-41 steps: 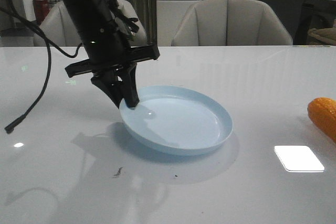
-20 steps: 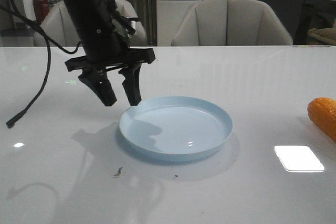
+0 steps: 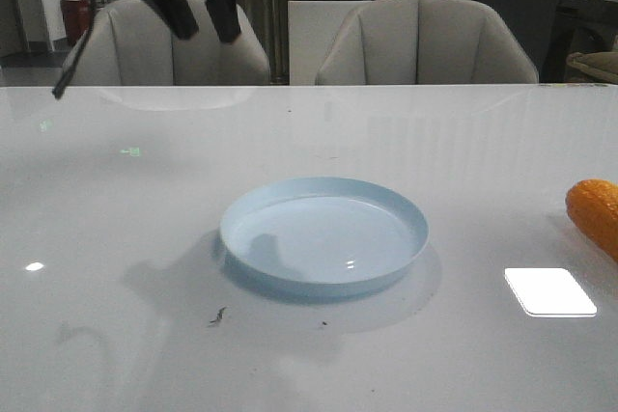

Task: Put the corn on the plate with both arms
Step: 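Set the plate down at the table center, release, withdraw left gripper, then lower the right gripper onto the orange corn cob and grasp it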

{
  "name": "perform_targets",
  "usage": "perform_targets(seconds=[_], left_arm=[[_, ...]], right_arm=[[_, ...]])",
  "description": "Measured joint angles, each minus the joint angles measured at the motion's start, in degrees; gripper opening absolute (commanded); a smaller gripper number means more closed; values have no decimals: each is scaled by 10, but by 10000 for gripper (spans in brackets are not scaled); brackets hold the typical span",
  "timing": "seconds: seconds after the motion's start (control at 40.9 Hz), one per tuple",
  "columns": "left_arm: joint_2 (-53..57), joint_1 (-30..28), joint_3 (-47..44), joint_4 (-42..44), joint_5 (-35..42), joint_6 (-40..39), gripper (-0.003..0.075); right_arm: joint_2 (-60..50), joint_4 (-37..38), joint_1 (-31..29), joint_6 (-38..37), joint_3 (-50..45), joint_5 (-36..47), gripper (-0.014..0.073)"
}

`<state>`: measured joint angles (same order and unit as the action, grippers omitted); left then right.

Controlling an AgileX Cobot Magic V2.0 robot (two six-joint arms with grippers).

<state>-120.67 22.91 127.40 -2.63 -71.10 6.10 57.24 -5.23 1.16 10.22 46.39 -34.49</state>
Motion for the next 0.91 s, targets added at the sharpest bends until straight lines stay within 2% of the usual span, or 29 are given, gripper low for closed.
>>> perform_targets(seconds=[0.294,0.416,0.563,0.636,0.906], left_arm=[[131,-37,1,39,-2,-6,400],[188,-65,-43,59,19,-7,400],[261,-108,-171,62,64,-12,400],[306,-128,-274,62,105,-13,400],[517,-148,-621,61,336,-13,400]], right_arm=[[0,0,0,0,0,-15,551],[0,0,0,0,0,-16,551],[0,0,0,0,0,-16,551],[0,0,0,0,0,-16,551],[0,0,0,-4,0,-49,551]])
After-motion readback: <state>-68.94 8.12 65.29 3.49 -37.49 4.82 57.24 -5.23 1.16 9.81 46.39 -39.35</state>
